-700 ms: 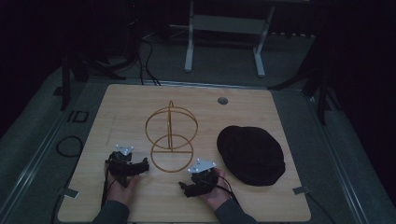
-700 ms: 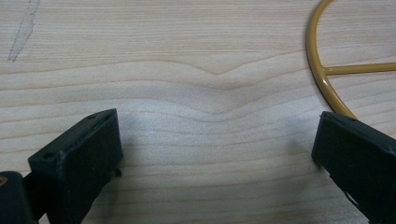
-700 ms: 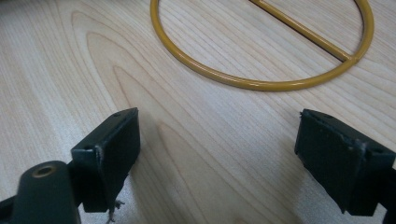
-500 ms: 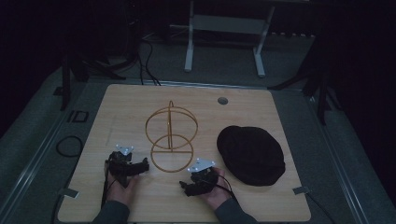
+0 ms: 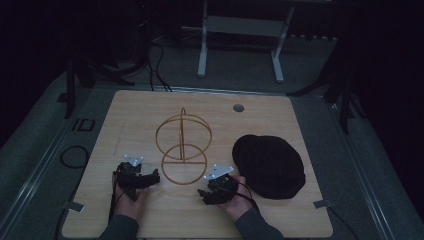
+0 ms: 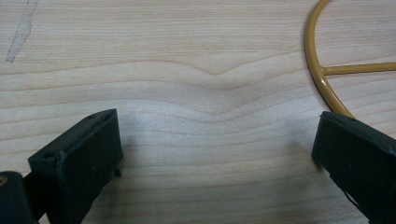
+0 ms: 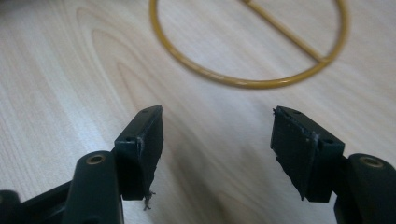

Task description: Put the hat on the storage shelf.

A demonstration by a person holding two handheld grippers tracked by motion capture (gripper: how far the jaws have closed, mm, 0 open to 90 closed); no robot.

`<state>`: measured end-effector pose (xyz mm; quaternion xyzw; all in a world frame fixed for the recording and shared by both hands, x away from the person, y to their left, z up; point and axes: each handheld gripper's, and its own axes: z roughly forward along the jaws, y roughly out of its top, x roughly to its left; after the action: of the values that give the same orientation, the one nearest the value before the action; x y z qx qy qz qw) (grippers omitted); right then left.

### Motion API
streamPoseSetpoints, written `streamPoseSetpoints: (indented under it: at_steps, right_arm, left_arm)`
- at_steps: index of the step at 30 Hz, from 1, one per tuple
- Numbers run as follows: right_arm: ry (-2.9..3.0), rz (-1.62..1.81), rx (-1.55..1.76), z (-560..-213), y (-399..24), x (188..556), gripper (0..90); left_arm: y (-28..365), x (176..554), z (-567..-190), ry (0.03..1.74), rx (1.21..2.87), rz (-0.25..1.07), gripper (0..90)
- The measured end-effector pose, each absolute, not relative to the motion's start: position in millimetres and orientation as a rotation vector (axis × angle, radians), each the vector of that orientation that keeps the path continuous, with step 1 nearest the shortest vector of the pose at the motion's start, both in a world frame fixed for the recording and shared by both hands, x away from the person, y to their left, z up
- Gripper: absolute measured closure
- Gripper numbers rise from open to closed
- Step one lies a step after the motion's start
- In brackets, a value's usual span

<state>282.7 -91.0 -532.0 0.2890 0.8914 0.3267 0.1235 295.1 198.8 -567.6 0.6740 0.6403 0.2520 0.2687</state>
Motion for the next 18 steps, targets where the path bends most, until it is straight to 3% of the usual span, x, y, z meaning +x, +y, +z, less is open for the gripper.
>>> streamPoseSetpoints:
  at_steps: [18]
  right_arm:
    - [2.445,0.874,1.008,-500,-135,319,34.3]
  left_arm:
    - [198,295,-568,1.715,1.822,0.675,1.2]
